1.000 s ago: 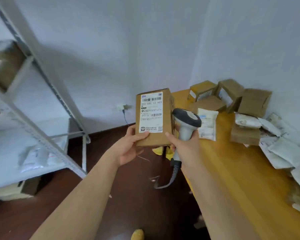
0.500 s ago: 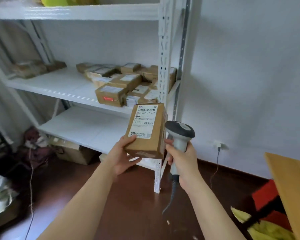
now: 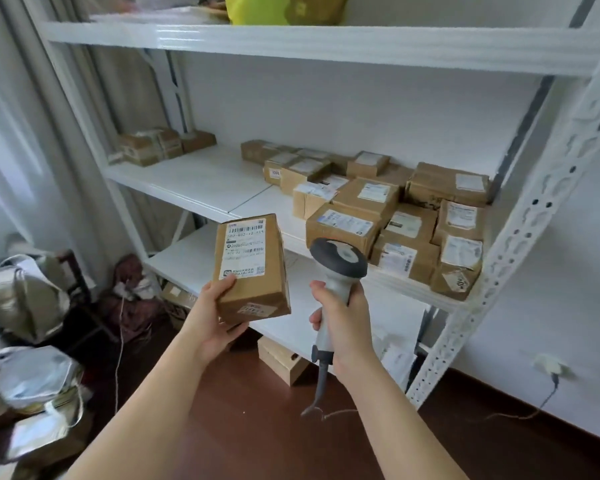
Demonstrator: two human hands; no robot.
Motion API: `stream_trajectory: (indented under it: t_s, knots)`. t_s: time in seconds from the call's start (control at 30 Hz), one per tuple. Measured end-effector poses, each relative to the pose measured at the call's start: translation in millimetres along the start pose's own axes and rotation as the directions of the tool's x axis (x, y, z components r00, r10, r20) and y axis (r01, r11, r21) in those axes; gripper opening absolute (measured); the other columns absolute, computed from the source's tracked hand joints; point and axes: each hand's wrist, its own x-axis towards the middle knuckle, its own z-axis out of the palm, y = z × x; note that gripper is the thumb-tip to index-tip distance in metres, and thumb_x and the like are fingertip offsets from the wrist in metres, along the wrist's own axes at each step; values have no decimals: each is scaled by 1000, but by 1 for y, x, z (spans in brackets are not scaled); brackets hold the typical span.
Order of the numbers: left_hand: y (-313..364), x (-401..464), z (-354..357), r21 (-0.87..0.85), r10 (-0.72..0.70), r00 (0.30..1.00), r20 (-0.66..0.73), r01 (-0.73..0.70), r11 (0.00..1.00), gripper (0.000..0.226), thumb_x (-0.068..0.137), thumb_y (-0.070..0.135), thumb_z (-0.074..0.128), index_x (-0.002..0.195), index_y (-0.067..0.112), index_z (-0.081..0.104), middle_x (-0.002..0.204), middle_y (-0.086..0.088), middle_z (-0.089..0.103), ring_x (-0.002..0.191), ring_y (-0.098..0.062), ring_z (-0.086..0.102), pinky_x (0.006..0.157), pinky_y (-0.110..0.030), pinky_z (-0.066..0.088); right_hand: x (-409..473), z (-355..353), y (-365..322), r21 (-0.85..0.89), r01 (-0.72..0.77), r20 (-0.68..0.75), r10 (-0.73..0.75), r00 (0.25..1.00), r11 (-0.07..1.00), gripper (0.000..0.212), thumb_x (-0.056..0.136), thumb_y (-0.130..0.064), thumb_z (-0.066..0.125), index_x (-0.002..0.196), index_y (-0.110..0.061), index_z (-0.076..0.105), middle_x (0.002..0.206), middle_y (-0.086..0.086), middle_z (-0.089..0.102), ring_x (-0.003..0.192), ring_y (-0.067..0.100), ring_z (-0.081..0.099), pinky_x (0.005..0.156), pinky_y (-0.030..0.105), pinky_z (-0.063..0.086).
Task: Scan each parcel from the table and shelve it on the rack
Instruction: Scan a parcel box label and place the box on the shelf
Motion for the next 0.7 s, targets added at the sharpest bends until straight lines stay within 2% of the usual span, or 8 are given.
stream_trajectory:
  t_s: [0.1, 0.27, 0.33, 0.57, 0.7]
  knots:
    - [19, 43, -3, -29, -24, 999, -29, 24, 999, 51, 77, 37, 76, 124, 25, 58, 120, -8, 68, 109, -30, 63, 96, -47, 50, 42, 35, 6, -26, -8, 4, 8, 1000, 1000, 19, 92, -14, 63, 110, -18, 58, 78, 1, 62, 47, 4, 54, 51, 18, 47]
    - [60, 117, 9, 54, -20, 998, -67, 23, 998, 45, 79, 37, 74, 118, 20, 61, 103, -8, 69, 97, -26, 63, 89, -42, 52, 125, 81, 11, 1, -10, 24, 10, 1000, 1000, 19, 93, -12, 62, 108, -22, 57, 80, -1, 60, 49, 7, 52, 50, 18, 46]
    - [83, 150, 17, 90, -39, 996, -85, 46, 995, 40, 80, 35, 74, 113, 18, 60, 97, -7, 67, 96, -24, 62, 92, -42, 50, 163, 96, 11, 5, -12, 0, 12, 1000, 1000, 21, 93, -13, 63, 110, -23, 57, 80, 0, 60, 50, 7, 53, 50, 18, 46]
    - [151, 250, 24, 320, -59, 995, -84, 83, 944, 28, 78, 27, 72, 100, 15, 61, 92, -5, 67, 90, -21, 58, 91, -38, 43, 262, 136, 5, -14, -22, -102, 21, 995, 1000, 14, 94, -14, 61, 103, -23, 56, 79, 5, 59, 49, 7, 51, 45, 15, 45]
    - [184, 304, 19, 344, -74, 997, -32, 80, 936, 23, 79, 27, 71, 98, 17, 62, 95, -5, 63, 90, -24, 56, 91, -39, 43, 301, 154, 7, -69, 7, -158, -17, 987, 998, 20, 93, -16, 63, 110, -25, 56, 77, 0, 61, 53, 7, 54, 52, 20, 49]
